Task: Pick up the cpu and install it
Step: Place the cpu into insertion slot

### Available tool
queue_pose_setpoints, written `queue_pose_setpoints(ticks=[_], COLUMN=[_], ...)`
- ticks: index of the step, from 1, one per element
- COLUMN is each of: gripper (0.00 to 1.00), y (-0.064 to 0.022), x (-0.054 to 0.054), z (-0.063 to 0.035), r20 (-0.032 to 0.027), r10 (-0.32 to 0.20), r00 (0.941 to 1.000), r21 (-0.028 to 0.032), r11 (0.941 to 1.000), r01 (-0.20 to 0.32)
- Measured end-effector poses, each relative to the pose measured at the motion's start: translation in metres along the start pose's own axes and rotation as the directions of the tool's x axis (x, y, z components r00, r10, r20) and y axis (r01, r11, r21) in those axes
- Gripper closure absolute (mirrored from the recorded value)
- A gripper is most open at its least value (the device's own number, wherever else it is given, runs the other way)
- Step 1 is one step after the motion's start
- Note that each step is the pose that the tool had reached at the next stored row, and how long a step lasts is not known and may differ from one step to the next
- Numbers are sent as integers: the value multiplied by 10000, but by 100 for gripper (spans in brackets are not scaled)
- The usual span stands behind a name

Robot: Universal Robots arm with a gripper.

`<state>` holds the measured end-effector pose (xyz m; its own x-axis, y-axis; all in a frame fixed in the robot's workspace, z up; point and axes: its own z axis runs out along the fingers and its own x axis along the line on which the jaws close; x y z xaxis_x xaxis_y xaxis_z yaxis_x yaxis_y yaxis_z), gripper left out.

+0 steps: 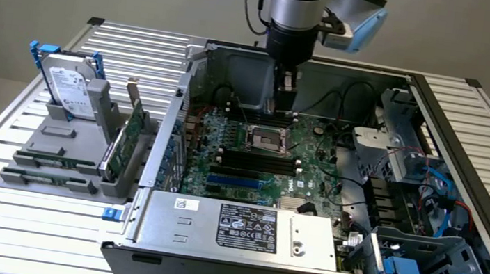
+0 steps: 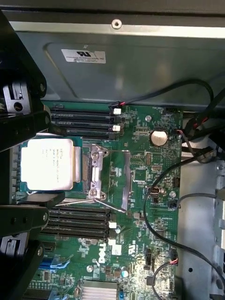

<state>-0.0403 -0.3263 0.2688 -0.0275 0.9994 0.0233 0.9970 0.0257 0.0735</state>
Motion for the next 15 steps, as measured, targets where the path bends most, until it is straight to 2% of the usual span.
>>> queue_pose_setpoints(ticks=[6,15], gripper=[45,45], y=[-65,-113], x=[1,-42], z=[10,102], r20=[10,41], r10=[175,575], r00=[9998,9983], r21=[47,43], r11=[9998,9983], r01=[-175,-575])
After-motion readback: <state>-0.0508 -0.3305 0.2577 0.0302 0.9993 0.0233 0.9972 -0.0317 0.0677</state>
